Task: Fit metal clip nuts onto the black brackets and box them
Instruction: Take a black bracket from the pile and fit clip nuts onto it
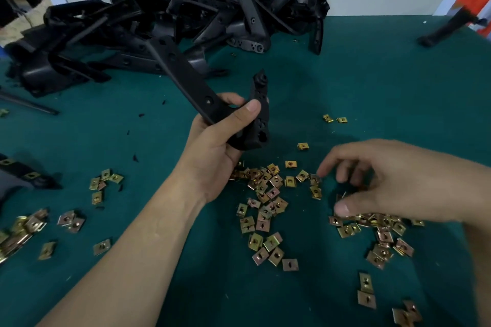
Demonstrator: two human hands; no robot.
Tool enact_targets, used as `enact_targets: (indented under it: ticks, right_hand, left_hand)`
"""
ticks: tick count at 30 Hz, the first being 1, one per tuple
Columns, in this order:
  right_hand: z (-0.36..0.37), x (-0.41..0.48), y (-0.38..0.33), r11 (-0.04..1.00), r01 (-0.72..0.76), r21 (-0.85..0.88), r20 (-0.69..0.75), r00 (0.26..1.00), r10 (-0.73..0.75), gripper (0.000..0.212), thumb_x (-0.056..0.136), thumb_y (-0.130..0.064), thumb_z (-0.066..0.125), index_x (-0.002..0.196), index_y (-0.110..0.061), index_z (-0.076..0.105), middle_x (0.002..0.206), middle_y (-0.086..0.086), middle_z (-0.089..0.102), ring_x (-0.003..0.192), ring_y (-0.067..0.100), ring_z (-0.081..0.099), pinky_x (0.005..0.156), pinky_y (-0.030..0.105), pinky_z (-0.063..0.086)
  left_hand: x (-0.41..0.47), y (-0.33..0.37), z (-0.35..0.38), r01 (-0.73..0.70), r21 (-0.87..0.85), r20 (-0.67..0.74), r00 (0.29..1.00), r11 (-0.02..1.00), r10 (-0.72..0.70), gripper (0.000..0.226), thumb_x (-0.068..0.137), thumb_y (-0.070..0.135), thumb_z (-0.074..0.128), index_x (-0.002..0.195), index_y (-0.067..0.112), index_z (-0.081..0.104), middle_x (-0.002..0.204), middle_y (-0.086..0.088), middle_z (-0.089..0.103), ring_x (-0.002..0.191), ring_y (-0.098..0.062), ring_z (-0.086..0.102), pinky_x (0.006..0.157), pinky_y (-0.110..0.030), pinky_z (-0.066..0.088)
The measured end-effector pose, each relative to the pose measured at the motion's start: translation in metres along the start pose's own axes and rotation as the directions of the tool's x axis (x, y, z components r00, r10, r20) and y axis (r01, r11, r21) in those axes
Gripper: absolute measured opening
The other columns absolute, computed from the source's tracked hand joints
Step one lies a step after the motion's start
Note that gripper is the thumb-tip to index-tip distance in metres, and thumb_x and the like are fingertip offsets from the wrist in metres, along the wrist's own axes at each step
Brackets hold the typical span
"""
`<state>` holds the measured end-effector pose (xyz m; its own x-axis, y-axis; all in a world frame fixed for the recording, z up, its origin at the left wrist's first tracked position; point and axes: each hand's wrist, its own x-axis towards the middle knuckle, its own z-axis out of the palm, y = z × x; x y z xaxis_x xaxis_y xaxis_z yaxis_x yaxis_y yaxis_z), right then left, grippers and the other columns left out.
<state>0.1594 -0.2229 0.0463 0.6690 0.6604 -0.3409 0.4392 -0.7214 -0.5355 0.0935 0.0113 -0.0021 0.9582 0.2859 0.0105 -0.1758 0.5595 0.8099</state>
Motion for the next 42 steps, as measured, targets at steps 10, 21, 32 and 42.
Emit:
enact_targets:
  ticks: [10, 21, 32, 42]
  right_hand:
    - [0.003, 0.004, 0.000, 0.999, 0.000, 0.038, -0.026, 1.000, 0.001, 0.022, 0.092, -0.017, 0.071, 0.092, -0.039, 0.071, 0.084, -0.021, 0.070, 0.079, 0.002, 0.066, 0.075, 0.028, 0.053]
    - [0.022, 0.025, -0.020, 0.677, 0.172, 0.716, -0.175, 0.982, -0.066, 0.021, 0.071, -0.017, 0.075, 0.091, -0.022, 0.080, 0.092, 0.005, 0.078, 0.091, 0.014, 0.075, 0.088, 0.017, 0.055]
    - [0.033, 0.036, -0.031, 0.203, 0.228, 0.952, -0.220, 0.974, -0.060, 0.026, 0.058, -0.011, 0.080, 0.082, -0.020, 0.079, 0.078, -0.002, 0.066, 0.071, 0.009, 0.066, 0.071, 0.022, 0.057]
    - [0.039, 0.042, -0.035, 0.150, 0.295, 0.943, -0.305, 0.951, 0.045, 0.014, 0.071, -0.019, 0.074, 0.082, -0.020, 0.081, 0.078, -0.003, 0.069, 0.069, 0.007, 0.065, 0.067, 0.018, 0.055]
  left_hand:
    - [0.003, -0.002, -0.005, 0.015, -0.010, 0.018, 1.000, 1.000, -0.015, 0.016, 0.082, 0.010, 0.076, 0.089, 0.019, 0.064, 0.102, -0.012, 0.064, 0.092, -0.017, 0.068, 0.066, -0.025, 0.056]
    - [0.001, 0.001, -0.005, 0.062, -0.008, 0.113, 0.992, 0.998, -0.061, 0.018, 0.083, 0.013, 0.074, 0.095, 0.016, 0.061, 0.118, -0.020, 0.063, 0.096, -0.019, 0.069, 0.076, -0.027, 0.058]
    - [-0.001, 0.001, -0.005, 0.074, 0.012, 0.165, 0.983, 0.997, -0.075, 0.016, 0.085, 0.010, 0.070, 0.096, 0.015, 0.059, 0.092, -0.004, 0.072, 0.082, -0.017, 0.071, 0.070, -0.027, 0.057]
    - [-0.002, -0.001, -0.004, 0.102, -0.004, 0.210, 0.973, 0.995, -0.099, 0.015, 0.078, 0.012, 0.075, 0.087, 0.017, 0.064, 0.086, -0.003, 0.073, 0.079, -0.018, 0.073, 0.068, -0.028, 0.059]
